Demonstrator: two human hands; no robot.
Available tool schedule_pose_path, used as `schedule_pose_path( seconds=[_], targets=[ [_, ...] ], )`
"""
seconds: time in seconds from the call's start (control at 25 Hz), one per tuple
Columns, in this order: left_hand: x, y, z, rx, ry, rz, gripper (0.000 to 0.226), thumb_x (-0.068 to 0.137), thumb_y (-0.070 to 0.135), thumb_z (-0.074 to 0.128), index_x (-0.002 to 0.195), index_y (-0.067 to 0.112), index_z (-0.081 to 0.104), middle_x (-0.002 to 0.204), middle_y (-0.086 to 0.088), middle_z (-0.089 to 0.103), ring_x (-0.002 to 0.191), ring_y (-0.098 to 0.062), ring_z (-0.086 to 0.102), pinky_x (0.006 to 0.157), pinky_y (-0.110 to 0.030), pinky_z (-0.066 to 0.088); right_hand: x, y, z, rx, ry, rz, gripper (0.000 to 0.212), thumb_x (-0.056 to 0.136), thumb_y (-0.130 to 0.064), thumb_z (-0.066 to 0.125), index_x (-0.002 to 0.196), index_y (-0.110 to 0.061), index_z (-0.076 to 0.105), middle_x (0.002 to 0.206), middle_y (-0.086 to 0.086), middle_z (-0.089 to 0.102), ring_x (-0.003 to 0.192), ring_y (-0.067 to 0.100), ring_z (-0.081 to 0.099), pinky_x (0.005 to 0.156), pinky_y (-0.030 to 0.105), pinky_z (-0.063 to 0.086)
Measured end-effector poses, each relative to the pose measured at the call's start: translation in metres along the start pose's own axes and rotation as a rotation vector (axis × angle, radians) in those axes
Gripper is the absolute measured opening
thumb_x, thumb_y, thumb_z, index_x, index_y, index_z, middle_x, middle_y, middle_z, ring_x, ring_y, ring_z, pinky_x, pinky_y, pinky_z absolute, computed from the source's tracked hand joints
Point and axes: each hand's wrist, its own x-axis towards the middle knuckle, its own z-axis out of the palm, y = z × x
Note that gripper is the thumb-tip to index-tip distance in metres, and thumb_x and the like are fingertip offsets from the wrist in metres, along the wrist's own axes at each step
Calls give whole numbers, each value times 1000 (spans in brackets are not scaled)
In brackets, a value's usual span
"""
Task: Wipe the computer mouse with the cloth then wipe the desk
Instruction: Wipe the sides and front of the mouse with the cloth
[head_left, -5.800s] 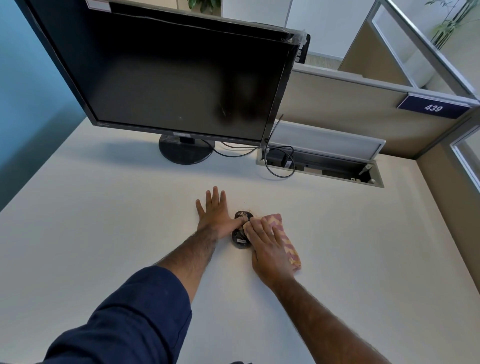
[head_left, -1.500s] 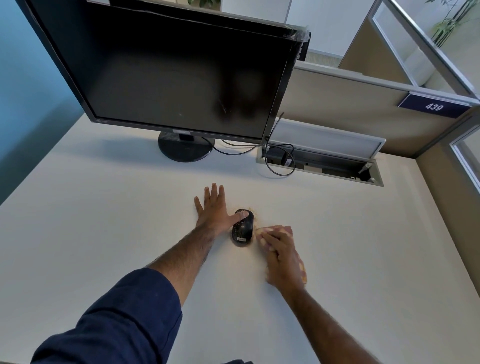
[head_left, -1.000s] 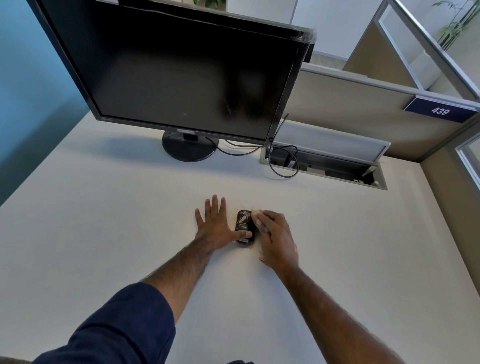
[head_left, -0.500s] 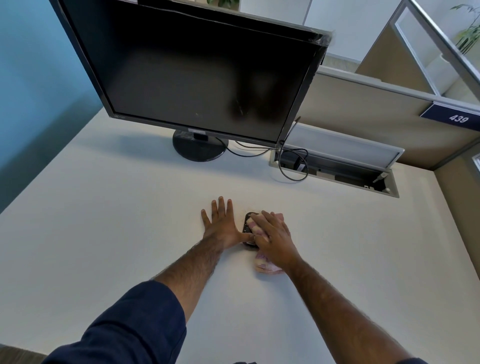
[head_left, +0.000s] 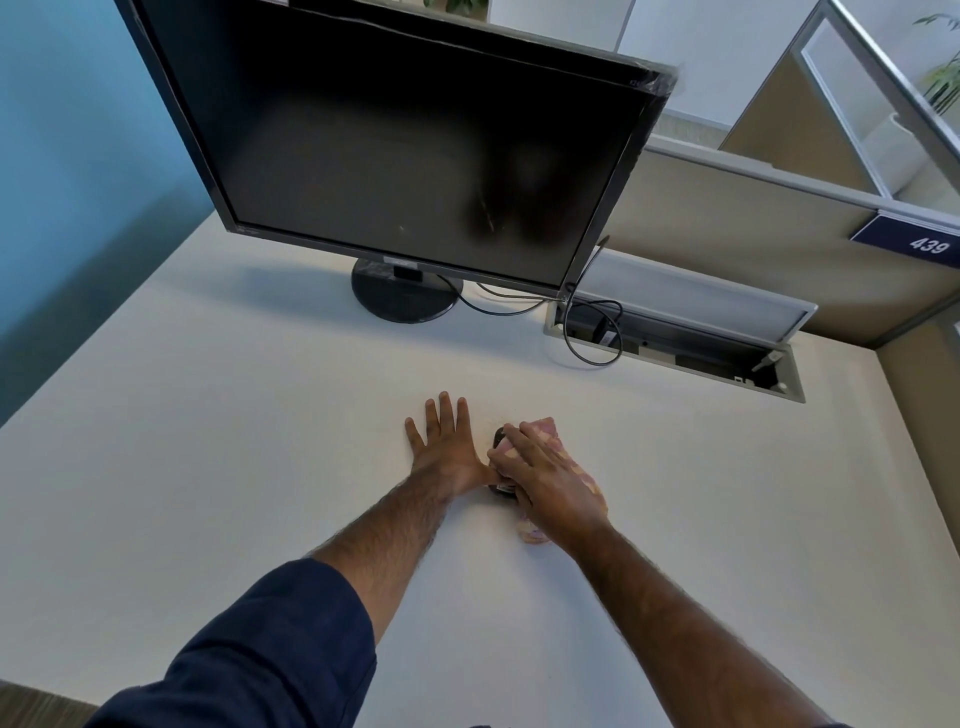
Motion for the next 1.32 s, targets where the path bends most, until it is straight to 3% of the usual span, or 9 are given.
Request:
schedule_pose_path(
  seconds=[0.52, 1.12, 1.32],
  targets=[
    [-2, 4, -4, -35, -48, -33, 148, 64, 90, 63, 158, 18, -25, 163, -11, -37, 151, -32, -32, 117, -60, -18, 40, 9, -16, -119, -130, -48, 41, 103, -30, 54, 144, -26, 55, 164, 6, 31, 153, 25, 20, 123, 39, 16],
    [-5, 9, -10, 12, -80, -74, 151, 62, 92, 62, 158, 16, -25, 163, -13, -36, 151, -34, -31, 118, -62, -15, 66, 27, -20, 52, -145, 169, 44, 100, -7, 49, 139, -25, 60, 158, 6, 41, 147, 26, 31, 119, 48, 30],
    [-6, 10, -12, 13, -91, -83, 153, 60, 92, 63, 157, 15, -27, 161, -14, -39, 150, -34, -32, 117, -61, -17, 67, 40, -20, 279, 7, 386, 44, 100, -6, 47, 140, -22, 60, 154, 9, 47, 145, 24, 34, 119, 41, 29]
  ],
)
